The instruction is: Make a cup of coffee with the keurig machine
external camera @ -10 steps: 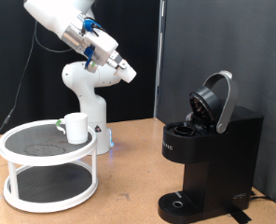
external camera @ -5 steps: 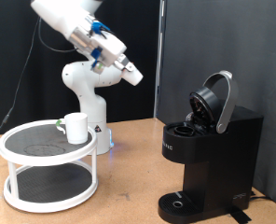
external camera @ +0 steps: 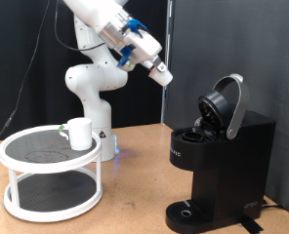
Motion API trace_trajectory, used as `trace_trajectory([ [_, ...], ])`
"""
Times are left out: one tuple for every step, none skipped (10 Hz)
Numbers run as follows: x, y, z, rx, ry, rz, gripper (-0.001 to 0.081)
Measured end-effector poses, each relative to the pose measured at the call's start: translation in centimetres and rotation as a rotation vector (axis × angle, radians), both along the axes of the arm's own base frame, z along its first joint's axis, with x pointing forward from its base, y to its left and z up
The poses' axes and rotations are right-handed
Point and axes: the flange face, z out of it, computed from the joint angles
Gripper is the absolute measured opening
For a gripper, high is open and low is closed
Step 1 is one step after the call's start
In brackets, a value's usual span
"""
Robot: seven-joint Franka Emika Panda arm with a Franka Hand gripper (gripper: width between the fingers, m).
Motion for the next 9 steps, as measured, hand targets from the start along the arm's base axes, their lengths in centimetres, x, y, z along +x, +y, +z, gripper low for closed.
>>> trace_trajectory([
  [0.0,0.2,0.2,0.0,0.002,0.009,0.0388],
  [0.0,0.5,0.2,-0.003,0.002,0.014,0.0388],
  [0.2,0.7,0.3,-0.016,-0.013,0.002,0.0388],
  [0.4,0.9,0.2,-0.029,-0.027,-0.011,0.0388],
  [0.4,0.9,0.1,-0.026,-0.023,-0.008,0.0388],
  [0.4,1.1,0.0,-0.027,-0.021,-0.006,0.0388],
  [0.5,1.6,-0.4,-0.036,-0.016,-0.003,0.0388],
  [0.9,2.4,-1.0,-0.058,-0.006,-0.003,0.0388],
  [1.5,3.4,-1.8,-0.085,0.003,-0.004,0.0388],
])
